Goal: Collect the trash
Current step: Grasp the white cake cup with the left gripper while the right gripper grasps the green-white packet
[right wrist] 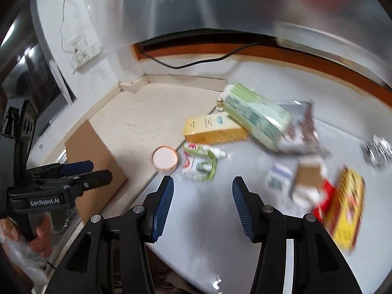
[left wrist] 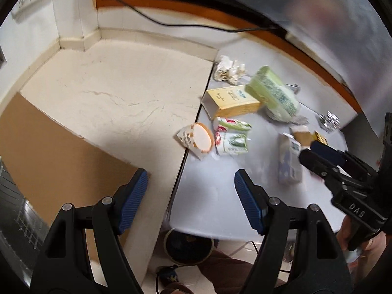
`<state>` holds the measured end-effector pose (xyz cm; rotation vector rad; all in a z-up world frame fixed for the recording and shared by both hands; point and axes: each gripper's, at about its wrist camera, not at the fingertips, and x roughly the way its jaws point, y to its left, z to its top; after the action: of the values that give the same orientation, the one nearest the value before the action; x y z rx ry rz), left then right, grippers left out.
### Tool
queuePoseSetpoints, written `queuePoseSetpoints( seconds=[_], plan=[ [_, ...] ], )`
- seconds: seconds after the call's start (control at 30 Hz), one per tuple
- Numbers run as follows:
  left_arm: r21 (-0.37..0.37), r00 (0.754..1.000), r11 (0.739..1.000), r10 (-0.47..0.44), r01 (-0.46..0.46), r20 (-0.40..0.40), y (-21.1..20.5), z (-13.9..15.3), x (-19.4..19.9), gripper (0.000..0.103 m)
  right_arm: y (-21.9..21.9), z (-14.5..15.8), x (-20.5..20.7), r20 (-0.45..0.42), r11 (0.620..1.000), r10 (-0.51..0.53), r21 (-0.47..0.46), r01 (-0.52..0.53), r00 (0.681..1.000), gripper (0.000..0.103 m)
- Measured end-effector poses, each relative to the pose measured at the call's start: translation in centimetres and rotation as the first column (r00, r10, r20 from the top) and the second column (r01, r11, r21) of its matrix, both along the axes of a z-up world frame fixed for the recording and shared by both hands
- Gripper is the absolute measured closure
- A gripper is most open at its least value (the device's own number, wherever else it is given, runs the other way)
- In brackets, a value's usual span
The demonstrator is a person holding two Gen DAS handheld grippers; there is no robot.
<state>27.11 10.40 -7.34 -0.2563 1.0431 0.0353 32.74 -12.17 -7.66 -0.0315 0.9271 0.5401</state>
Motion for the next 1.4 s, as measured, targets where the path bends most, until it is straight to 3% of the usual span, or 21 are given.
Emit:
queuePoseSetpoints(
  seconds=[0.2, 0.47, 0.67, 0.77, 0.9, 1.1, 1.4],
  plan=[
    [0.004, 0.99, 0.995, 0.103, -0.103, -0.092, 0.4, -3.9, 4.9, 0.033, 4.1, -3.3, 6.4, -0.025, 0.991, 0.13, -0.041, -0.131, 0.991, 0.052],
    [-0.041, 0.976, 0.983, 0.17, -0.177, -0.136, 1.2, -6.7, 7.7, 0.033, 8.2, -7.3, 9.3, -0.056, 0.962, 0.242, -0.113, -0.247, 0.969, 0.054],
    [-0.075, 0.972, 0.98, 0.168, -0.182, -0.162, 0.6, -8.1, 9.4, 0.036, 8.6, -9.4, 10.0, -0.083, 0.947, 0.277, -0.143, -0.286, 0.957, 0.088],
    [-0.089, 0.974, 0.981, 0.157, -0.173, -0.167, 0.2, -8.4, 9.9, 0.048, 7.8, -9.6, 9.9, -0.094, 0.949, 0.289, -0.105, -0.298, 0.953, 0.094],
    [-0.089, 0.976, 0.984, 0.139, -0.155, -0.17, -0.6, -8.7, 10.7, 0.073, 6.4, -9.4, 8.9, -0.09, 0.952, 0.288, -0.086, -0.295, 0.954, 0.098],
    [-0.09, 0.986, 0.988, 0.115, -0.126, -0.122, -1.2, -7.9, 10.3, 0.08, 3.0, -8.6, 7.4, -0.097, 0.969, 0.241, -0.022, -0.245, 0.966, 0.099],
    [-0.1, 0.993, 0.99, 0.088, -0.096, -0.079, -1.4, -5.6, 7.6, 0.081, -0.9, -6.1, 4.2, -0.067, 0.987, 0.158, 0.039, -0.155, 0.985, 0.1]
  ],
)
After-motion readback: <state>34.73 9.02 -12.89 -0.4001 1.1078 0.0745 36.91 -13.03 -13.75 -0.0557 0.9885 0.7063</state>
